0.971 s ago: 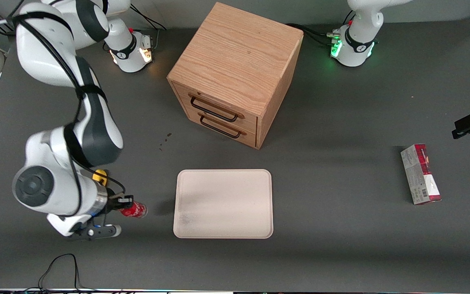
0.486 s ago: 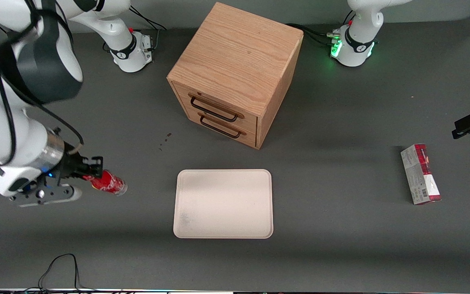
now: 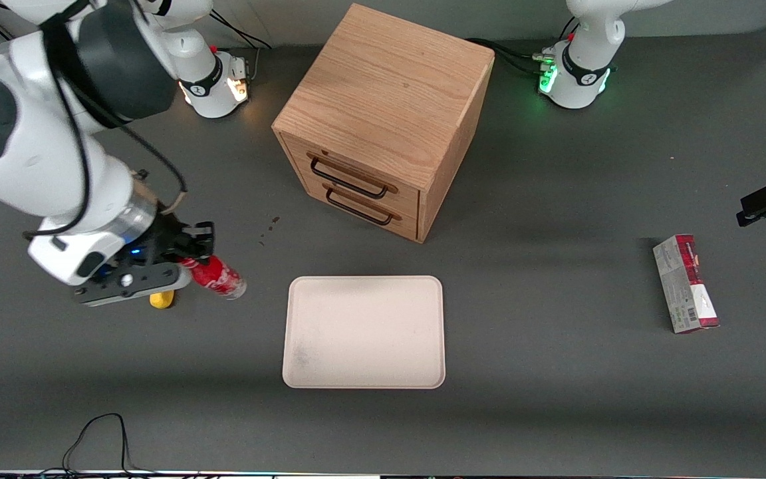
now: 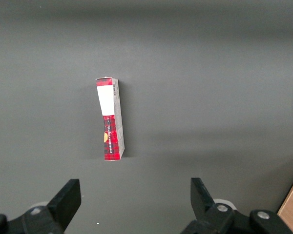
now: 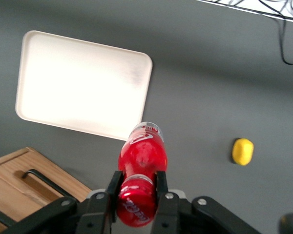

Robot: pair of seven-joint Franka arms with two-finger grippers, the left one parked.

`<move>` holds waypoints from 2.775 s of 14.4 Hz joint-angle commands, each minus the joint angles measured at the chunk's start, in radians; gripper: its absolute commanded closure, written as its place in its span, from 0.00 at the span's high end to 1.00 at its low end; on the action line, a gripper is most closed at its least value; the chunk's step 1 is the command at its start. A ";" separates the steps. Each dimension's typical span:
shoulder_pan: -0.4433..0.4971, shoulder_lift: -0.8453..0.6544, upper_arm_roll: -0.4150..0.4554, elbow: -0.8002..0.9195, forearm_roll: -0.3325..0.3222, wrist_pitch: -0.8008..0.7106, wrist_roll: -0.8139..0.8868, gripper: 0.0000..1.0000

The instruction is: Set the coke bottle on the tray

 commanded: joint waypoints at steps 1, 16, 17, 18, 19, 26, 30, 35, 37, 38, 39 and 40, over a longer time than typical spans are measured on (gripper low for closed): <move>0.041 0.012 0.003 0.007 -0.019 0.049 0.063 0.00; 0.047 0.358 -0.026 0.004 -0.020 0.454 0.081 0.00; 0.044 0.370 -0.026 0.004 -0.020 0.460 0.080 0.00; 0.038 0.381 -0.026 0.004 -0.020 0.462 0.080 0.00; 0.036 0.389 -0.026 0.002 -0.020 0.469 0.080 0.00; 0.035 0.406 -0.036 -0.007 -0.026 0.486 0.092 1.00; 0.033 0.354 -0.039 -0.013 -0.025 0.433 0.095 1.00; 0.032 0.208 -0.040 -0.019 -0.023 0.183 0.100 1.00; 0.022 0.138 -0.051 -0.024 -0.026 0.060 0.083 1.00; 0.016 0.099 -0.071 -0.024 -0.023 0.017 0.078 1.00; 0.013 0.067 -0.080 -0.033 -0.025 -0.021 0.045 1.00; -0.017 0.027 -0.080 -0.056 -0.022 -0.059 -0.009 1.00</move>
